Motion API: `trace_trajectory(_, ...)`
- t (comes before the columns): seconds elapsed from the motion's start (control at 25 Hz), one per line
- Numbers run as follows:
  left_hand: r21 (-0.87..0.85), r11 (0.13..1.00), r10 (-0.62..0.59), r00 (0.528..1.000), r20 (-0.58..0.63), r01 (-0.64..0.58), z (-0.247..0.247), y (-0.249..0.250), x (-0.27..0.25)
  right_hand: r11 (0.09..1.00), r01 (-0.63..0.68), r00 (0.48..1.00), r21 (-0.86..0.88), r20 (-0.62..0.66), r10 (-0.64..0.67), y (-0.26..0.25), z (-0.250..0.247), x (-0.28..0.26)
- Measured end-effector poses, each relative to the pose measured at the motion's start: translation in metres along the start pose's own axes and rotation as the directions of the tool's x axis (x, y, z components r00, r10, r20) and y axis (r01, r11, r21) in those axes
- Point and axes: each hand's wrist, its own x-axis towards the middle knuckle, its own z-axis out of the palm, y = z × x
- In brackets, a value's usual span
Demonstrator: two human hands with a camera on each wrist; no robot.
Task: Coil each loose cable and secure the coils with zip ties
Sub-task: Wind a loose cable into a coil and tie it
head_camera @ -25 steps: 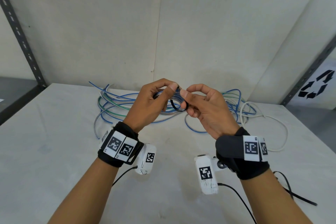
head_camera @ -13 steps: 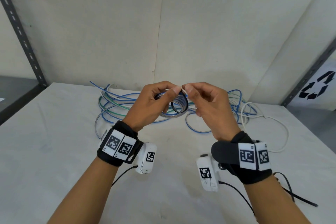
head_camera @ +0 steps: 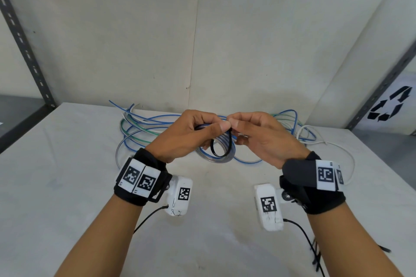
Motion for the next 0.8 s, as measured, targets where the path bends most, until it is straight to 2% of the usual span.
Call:
trace_trajectory(0.12,-0.003,1.0,-0.016,0.999,0.042,0.016,-0.002,-0.003,-0.001,1.0,-0.031,0.998,0.0,0.053,0.031,0.001,0.001,-0.003)
trace_trajectory(0.24,-0.027,1.0,-0.014,0.999,0.046,0.015,0.0,-0.007,0.0,0.996,-0.042,0.996,0.072,-0.071,0.047,-0.002,-0.003,-0.002)
trace_trajectory(0.36,0.001,1.0,-0.011,1.0,0.006,0.011,0.001,-0.012,0.004,0.982,-0.034,0.972,0.184,-0.221,0.075,-0.003,-0.001,0.003)
trace_trajectory(0.44,-0.021,1.0,-0.014,1.0,-0.019,0.014,0.001,-0.013,0.004,0.978,-0.012,0.96,0.208,-0.273,0.07,-0.001,0.006,0.005)
trace_trajectory(0.6,-0.032,0.999,-0.007,1.0,-0.021,0.006,0.003,-0.013,0.003,0.985,0.04,0.977,0.165,-0.212,-0.004,0.001,0.018,0.004)
trace_trajectory(0.8,0.037,0.999,0.006,0.993,-0.114,-0.002,0.003,-0.013,0.007,0.986,0.166,0.906,0.025,-0.398,-0.143,0.002,0.008,0.005)
